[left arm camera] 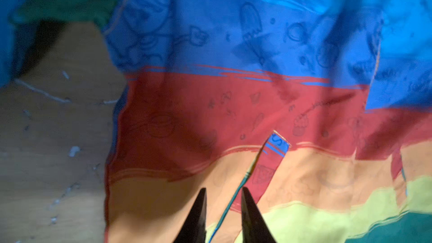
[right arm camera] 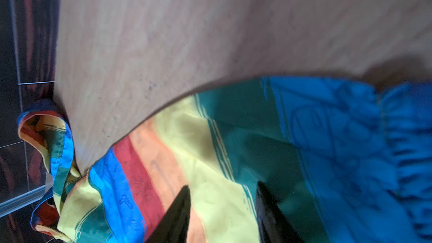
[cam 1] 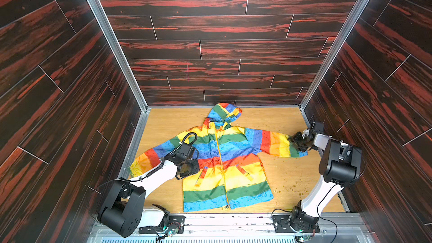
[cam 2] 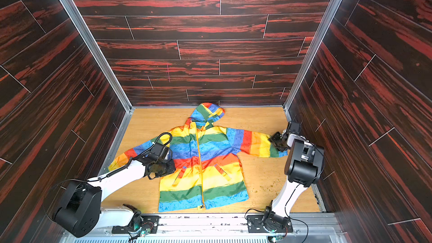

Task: Unzip the jacket
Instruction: Unzip the zipper on the jacket, then smooth out the jacket at the center of the board.

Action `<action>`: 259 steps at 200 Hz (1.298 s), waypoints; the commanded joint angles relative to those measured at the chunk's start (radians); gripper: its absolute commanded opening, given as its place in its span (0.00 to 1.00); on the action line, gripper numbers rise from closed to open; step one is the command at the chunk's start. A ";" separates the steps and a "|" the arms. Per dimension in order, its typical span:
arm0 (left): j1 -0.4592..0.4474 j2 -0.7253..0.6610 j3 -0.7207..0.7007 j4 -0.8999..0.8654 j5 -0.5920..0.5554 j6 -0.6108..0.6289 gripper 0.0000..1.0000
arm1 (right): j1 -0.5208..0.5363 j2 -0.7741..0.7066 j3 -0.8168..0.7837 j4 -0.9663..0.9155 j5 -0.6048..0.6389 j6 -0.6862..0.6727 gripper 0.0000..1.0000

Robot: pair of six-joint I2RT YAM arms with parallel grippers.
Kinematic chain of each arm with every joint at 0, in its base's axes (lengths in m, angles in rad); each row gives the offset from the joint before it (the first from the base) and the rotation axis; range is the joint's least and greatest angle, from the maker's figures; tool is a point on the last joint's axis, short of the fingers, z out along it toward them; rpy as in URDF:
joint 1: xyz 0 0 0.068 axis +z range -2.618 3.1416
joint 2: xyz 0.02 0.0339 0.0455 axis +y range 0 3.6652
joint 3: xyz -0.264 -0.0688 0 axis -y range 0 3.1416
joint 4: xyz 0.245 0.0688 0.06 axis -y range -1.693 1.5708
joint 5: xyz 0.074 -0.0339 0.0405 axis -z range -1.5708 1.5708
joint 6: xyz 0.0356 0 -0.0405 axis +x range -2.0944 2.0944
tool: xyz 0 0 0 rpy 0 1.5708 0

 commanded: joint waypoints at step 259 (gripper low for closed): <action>-0.116 -0.326 -0.223 -0.359 -0.094 -0.334 0.00 | 0.581 -0.726 -0.723 -0.244 0.200 0.369 0.19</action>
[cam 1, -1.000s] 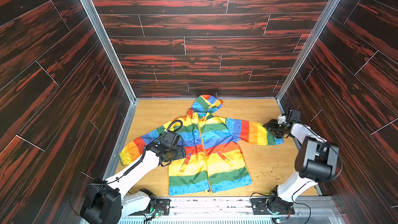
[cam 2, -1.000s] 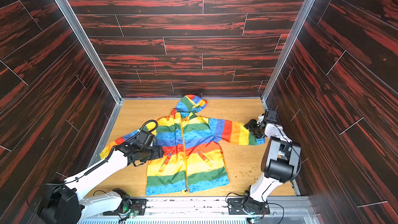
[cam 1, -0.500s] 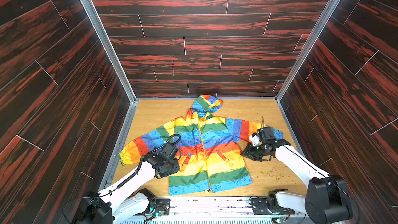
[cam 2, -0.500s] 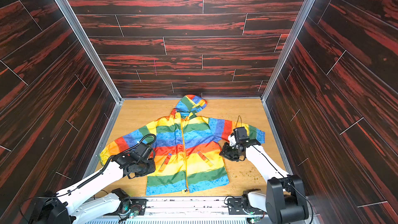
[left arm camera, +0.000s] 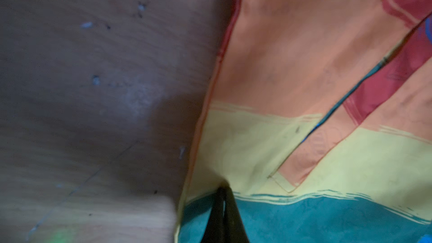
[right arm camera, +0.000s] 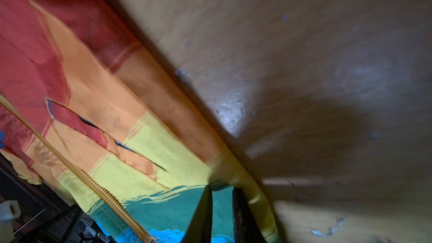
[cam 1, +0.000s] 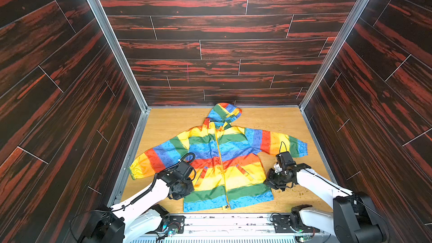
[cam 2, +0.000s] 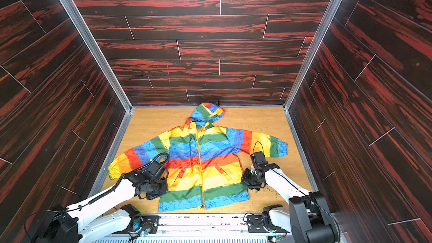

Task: Unzip the jacket
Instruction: Smooth out the jacket at the center of the board.

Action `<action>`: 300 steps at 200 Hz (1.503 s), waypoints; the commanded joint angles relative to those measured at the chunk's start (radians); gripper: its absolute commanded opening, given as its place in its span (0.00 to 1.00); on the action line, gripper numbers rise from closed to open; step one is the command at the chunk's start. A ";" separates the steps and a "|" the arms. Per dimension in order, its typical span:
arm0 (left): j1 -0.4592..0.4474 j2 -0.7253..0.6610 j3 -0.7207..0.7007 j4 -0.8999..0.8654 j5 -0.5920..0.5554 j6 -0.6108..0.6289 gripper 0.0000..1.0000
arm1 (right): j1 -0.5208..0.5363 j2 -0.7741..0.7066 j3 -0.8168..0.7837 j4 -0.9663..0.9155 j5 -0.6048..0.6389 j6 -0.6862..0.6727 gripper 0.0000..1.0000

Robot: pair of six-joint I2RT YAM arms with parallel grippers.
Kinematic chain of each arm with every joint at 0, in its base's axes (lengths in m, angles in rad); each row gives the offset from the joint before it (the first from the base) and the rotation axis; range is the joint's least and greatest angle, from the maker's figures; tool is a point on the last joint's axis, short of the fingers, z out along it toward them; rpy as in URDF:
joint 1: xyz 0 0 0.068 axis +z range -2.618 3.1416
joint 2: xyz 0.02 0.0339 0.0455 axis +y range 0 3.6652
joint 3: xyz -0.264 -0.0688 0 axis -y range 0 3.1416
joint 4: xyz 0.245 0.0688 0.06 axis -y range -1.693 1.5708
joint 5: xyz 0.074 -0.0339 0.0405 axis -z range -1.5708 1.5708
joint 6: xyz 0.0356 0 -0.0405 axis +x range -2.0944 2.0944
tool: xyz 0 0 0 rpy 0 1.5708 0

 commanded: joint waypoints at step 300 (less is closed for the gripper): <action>0.127 1.655 2.242 -0.177 -0.241 1.010 0.92 | -0.175 0.113 0.344 0.136 -0.068 -0.342 0.49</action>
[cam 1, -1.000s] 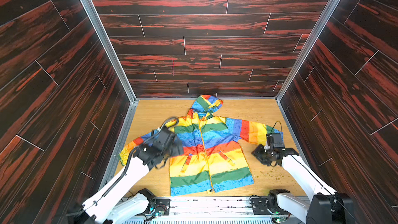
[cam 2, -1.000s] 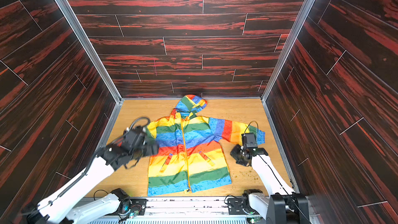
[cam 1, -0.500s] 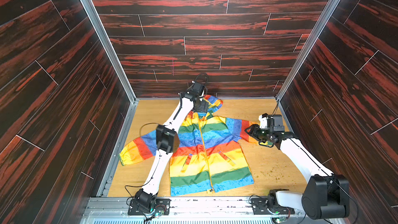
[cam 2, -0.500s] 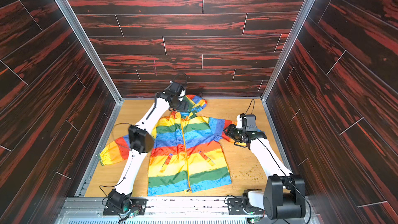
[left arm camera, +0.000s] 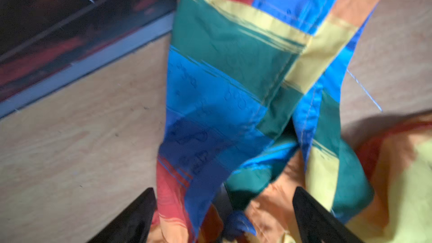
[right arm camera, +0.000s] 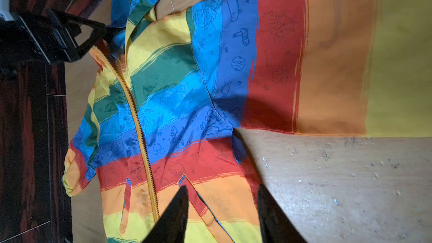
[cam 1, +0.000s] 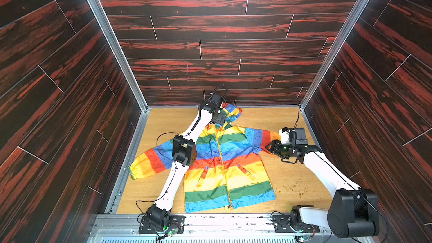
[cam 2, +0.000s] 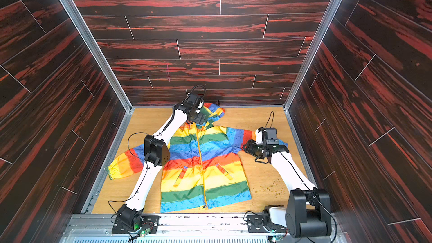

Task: Unzip the jacket
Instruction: Smooth out the jacket at the center of the board.

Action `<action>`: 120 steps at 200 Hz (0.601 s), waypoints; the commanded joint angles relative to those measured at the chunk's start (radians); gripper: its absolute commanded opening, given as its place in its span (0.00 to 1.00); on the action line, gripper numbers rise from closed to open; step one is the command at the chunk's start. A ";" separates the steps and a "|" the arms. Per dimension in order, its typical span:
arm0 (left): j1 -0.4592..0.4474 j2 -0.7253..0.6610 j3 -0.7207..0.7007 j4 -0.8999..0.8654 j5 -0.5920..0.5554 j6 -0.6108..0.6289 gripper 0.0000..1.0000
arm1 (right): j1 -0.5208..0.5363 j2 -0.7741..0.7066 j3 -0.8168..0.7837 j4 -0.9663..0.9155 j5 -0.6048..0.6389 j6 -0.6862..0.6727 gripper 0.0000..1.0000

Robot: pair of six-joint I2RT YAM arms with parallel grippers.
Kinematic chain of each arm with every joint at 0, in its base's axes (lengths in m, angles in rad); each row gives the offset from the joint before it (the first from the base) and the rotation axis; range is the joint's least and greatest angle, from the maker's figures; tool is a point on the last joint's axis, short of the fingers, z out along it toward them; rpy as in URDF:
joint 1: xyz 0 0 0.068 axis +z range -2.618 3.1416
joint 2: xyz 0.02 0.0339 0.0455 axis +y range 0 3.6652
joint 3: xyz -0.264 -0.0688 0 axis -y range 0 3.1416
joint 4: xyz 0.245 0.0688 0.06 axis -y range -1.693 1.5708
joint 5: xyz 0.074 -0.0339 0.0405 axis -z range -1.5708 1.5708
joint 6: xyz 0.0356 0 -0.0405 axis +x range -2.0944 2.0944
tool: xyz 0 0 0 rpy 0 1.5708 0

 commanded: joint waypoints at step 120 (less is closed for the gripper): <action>0.014 0.086 0.009 0.114 -0.108 0.098 0.56 | -0.003 0.070 -0.011 0.012 -0.014 0.000 0.50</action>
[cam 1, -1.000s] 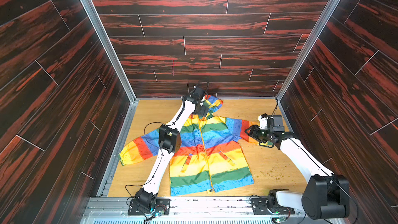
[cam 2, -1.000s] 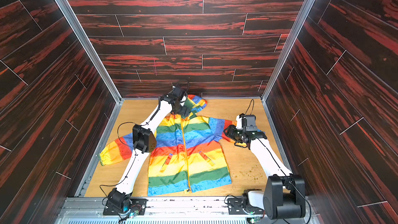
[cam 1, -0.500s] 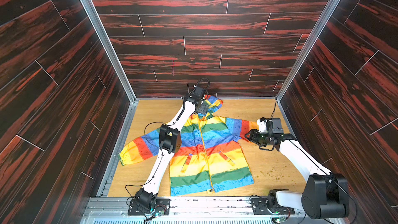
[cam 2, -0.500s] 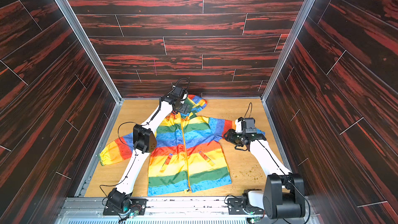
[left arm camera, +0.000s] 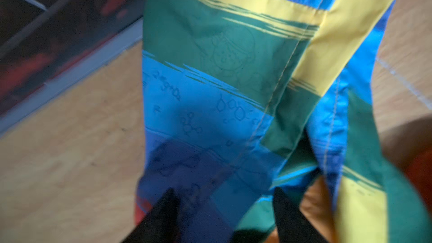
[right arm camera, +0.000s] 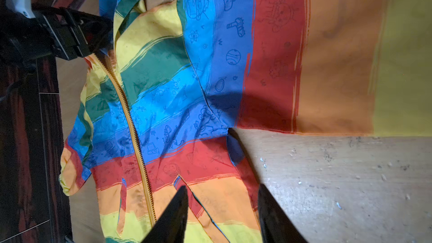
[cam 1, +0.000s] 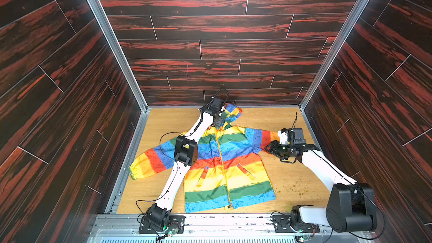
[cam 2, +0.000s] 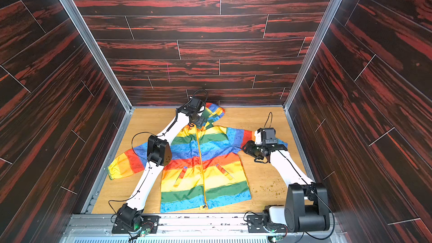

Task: Unzip the jacket
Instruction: Smooth out the jacket at the center of the board.

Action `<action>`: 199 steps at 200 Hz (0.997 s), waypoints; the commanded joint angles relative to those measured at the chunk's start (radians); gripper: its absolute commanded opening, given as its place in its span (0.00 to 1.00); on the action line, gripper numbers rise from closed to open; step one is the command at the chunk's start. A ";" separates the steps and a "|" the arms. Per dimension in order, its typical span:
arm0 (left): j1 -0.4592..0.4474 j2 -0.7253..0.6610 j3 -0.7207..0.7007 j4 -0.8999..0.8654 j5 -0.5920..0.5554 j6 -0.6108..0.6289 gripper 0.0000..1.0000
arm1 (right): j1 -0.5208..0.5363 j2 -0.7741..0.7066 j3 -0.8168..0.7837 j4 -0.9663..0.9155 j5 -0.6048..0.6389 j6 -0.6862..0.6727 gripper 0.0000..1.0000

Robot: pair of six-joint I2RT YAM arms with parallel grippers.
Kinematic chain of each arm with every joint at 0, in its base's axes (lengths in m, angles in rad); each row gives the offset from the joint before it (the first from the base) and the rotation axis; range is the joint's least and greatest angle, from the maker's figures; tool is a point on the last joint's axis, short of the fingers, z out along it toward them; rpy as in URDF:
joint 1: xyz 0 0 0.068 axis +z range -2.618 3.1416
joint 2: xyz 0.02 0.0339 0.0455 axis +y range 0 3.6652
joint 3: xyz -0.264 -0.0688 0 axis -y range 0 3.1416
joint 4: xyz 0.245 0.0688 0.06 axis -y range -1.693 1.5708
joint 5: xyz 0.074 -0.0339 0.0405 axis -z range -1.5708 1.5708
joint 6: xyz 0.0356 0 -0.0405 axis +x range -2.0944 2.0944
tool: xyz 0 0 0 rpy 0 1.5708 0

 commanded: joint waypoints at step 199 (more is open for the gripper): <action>0.165 -0.453 -0.845 0.937 -0.115 -0.701 0.33 | 0.004 0.089 0.006 0.141 -0.082 0.043 0.50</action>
